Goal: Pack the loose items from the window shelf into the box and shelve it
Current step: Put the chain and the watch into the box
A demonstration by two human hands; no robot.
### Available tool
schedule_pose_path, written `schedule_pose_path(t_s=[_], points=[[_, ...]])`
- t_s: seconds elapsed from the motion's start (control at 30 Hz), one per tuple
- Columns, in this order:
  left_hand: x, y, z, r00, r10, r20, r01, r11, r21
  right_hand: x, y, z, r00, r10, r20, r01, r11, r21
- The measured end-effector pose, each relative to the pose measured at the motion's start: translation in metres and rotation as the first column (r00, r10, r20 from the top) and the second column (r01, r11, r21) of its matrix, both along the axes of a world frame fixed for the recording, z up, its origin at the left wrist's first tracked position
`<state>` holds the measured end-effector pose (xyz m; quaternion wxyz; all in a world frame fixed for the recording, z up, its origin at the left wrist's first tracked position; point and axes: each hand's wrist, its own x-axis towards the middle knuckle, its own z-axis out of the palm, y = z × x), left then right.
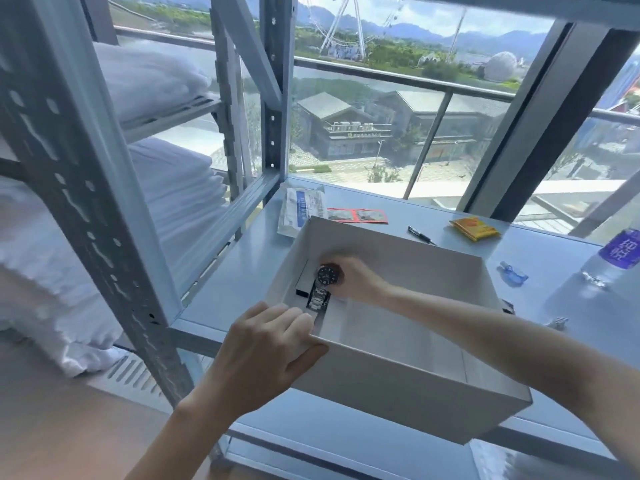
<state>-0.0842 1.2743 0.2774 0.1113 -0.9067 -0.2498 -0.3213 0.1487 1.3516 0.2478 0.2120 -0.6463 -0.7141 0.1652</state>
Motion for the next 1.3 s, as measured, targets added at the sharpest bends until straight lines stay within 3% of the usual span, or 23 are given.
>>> schedule_pose_path(t_s=[0.1, 0.2, 0.33, 0.53, 0.73, 0.83, 0.93, 1.2, 1.3], points=[[0.0, 0.001, 0.0, 1.0, 0.005, 0.007, -0.005, 1.0, -0.005, 0.0, -0.002, 0.004, 0.982, 0.027, 0.188, -0.039, 0.997, 0.062], [0.002, 0.001, -0.002, 1.0, 0.003, 0.011, -0.002, 1.0, -0.002, -0.003, -0.006, 0.008, 0.874, 0.023, 0.485, -0.08, 0.992, 0.097], [0.002, 0.002, -0.003, 1.0, 0.008, 0.015, -0.008, 1.0, -0.013, -0.002, -0.003, 0.01, 0.799, 0.075, 0.596, -0.158, 0.984, 0.088], [0.002, 0.0, 0.003, 0.999, -0.011, -0.035, 0.01, 1.0, -0.023, 0.015, -0.025, 0.051, 0.923, 0.076, 0.378, -0.056, 0.996, -0.065], [0.043, -0.015, 0.012, 0.99, -0.135, -0.05, 0.13, 0.988, -0.085, 0.083, -0.122, 0.086, 0.962, -0.084, 0.259, 0.017, 0.968, 0.249], [0.08, -0.033, 0.015, 0.974, -0.208, -0.09, 0.197, 0.973, -0.118, 0.119, -0.178, 0.086, 0.94, -0.244, 0.238, 0.141, 0.914, 0.38], [0.113, -0.052, 0.02, 0.96, -0.247, -0.134, 0.226, 0.962, -0.154, 0.15, -0.227, 0.078, 0.899, -0.387, 0.206, 0.285, 0.872, 0.398], [0.19, -0.102, 0.022, 0.907, -0.397, -0.139, 0.387, 0.917, -0.097, 0.233, -0.292, 0.027, 0.791, -0.597, 0.132, 0.562, 0.795, 0.229], [0.221, -0.12, 0.014, 0.911, -0.318, -0.261, 0.299, 0.948, -0.109, 0.266, -0.295, 0.008, 0.781, -0.618, 0.096, 0.6, 0.784, 0.159]])
